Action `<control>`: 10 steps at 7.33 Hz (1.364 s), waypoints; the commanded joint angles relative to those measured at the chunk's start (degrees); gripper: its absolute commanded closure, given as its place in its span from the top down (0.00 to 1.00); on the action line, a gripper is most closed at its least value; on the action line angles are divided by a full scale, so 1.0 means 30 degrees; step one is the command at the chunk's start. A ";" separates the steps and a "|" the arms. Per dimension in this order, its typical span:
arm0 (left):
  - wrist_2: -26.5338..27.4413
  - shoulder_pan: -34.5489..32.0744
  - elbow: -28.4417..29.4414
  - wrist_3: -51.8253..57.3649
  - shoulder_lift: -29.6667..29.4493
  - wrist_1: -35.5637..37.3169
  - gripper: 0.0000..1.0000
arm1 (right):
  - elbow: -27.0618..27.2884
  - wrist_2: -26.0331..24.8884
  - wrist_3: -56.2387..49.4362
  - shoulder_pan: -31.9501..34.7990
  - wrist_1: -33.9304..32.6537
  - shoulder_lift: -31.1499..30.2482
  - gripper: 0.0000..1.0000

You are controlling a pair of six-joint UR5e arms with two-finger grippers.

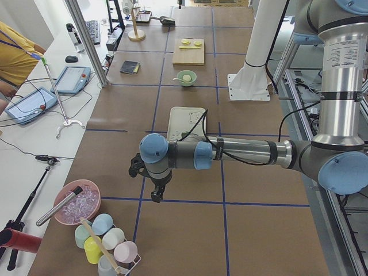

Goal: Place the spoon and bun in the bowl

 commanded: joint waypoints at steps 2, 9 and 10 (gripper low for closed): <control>-0.0001 0.0001 0.0223 -0.0085 0.0000 -0.0050 1.00 | 0.0058 -0.0043 -0.0135 -0.0029 -0.1887 0.0566 1.00; 0.0233 0.0001 0.0343 -0.3337 0.0146 -0.1076 1.00 | -0.0029 -0.0013 -0.0137 -0.0029 -0.1890 0.0389 1.00; 0.0233 0.0001 0.0312 -0.3366 0.0146 -0.1076 1.00 | -0.0058 -0.0013 -0.0137 -0.0029 -0.1890 0.0389 1.00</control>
